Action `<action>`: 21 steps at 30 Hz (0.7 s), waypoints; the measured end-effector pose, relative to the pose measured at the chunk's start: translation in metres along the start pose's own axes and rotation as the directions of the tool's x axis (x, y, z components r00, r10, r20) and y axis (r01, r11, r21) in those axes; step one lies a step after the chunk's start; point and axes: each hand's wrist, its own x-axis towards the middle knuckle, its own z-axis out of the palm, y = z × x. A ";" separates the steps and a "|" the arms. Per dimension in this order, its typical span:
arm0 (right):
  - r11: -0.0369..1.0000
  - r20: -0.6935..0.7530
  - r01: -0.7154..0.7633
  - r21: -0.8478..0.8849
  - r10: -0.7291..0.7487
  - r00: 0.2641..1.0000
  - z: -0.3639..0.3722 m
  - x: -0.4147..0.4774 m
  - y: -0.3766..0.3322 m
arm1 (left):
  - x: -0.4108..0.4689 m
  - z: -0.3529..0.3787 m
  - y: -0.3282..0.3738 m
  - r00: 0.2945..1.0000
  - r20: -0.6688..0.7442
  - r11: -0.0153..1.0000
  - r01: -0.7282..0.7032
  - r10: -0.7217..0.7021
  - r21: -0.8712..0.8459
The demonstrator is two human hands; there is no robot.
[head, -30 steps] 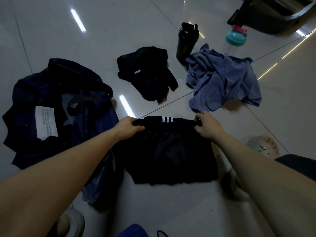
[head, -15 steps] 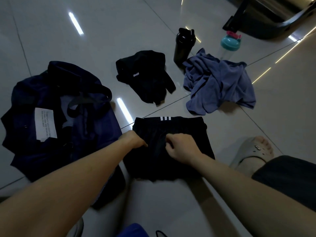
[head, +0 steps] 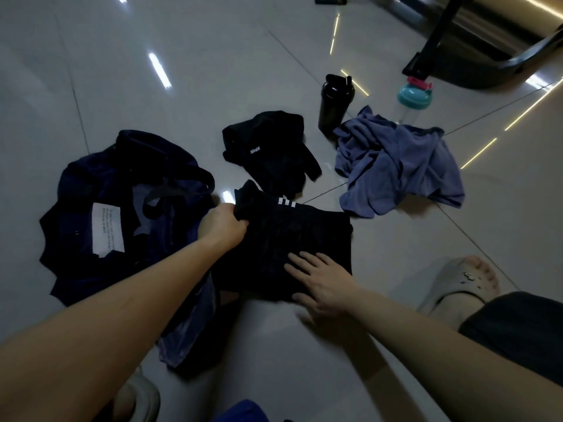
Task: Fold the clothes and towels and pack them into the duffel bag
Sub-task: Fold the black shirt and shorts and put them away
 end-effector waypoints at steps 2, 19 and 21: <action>0.999 0.121 -0.012 0.029 0.009 0.993 -0.002 0.005 -0.005 | -0.003 -0.004 0.006 0.998 -0.043 0.999 -0.043 0.042 -0.016; -0.389 0.261 -0.034 0.921 0.550 0.793 -0.070 0.003 0.058 | -0.062 0.071 0.087 0.818 0.391 0.892 -0.299 0.423 -0.340; -0.256 0.243 -0.096 0.962 0.635 0.733 -0.064 0.010 0.055 | -0.060 0.076 0.074 0.851 0.292 0.892 -0.364 0.436 -0.270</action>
